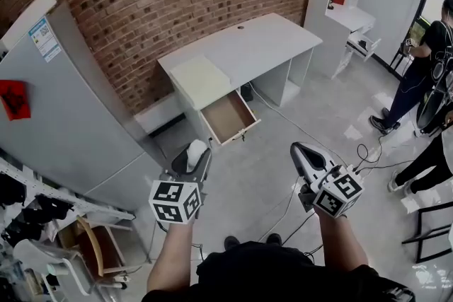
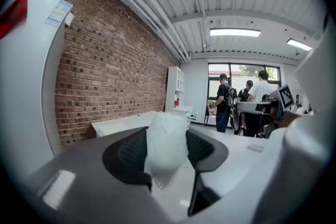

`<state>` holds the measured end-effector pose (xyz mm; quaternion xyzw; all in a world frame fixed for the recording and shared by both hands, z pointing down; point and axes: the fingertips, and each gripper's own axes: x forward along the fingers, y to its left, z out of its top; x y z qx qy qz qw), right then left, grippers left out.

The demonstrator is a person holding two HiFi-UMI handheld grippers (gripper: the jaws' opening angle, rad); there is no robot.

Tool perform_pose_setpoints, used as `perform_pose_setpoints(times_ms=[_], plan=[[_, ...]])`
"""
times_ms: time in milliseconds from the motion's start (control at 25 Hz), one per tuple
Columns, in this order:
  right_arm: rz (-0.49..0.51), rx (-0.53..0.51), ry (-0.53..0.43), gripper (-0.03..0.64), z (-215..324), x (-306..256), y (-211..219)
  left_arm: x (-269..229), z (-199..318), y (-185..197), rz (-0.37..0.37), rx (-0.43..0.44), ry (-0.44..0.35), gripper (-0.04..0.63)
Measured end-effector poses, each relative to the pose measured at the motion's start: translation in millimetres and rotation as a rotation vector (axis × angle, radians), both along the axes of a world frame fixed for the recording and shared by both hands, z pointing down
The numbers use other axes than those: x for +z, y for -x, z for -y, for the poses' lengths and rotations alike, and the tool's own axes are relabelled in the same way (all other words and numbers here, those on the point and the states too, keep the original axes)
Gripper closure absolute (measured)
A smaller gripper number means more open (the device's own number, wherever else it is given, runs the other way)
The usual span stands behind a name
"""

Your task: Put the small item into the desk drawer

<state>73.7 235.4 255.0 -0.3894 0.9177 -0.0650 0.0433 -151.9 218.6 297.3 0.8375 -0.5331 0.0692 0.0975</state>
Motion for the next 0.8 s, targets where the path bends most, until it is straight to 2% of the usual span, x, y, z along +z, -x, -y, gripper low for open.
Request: perform_pose_setpoints(times_ms=[200,360,600,800], plan=[[-0.032,-0.048,0.001,0.606,-15,5,30,0,-8,31,-0.011,-0.009,-0.011,0.394],[-0.031,-0.048,0.017,0.605,-25,18,46,8,-17,52,-0.022,-0.013,0.01,0.394],[-0.027,-0.05,0.047,0.606,-22,21,55,17,-17,61,-0.018,-0.01,0.034,0.394],[-0.011,-0.068,0.09,0.605,1,36,59,34,-4,63,-0.01,-0.016,0.076,0.394]])
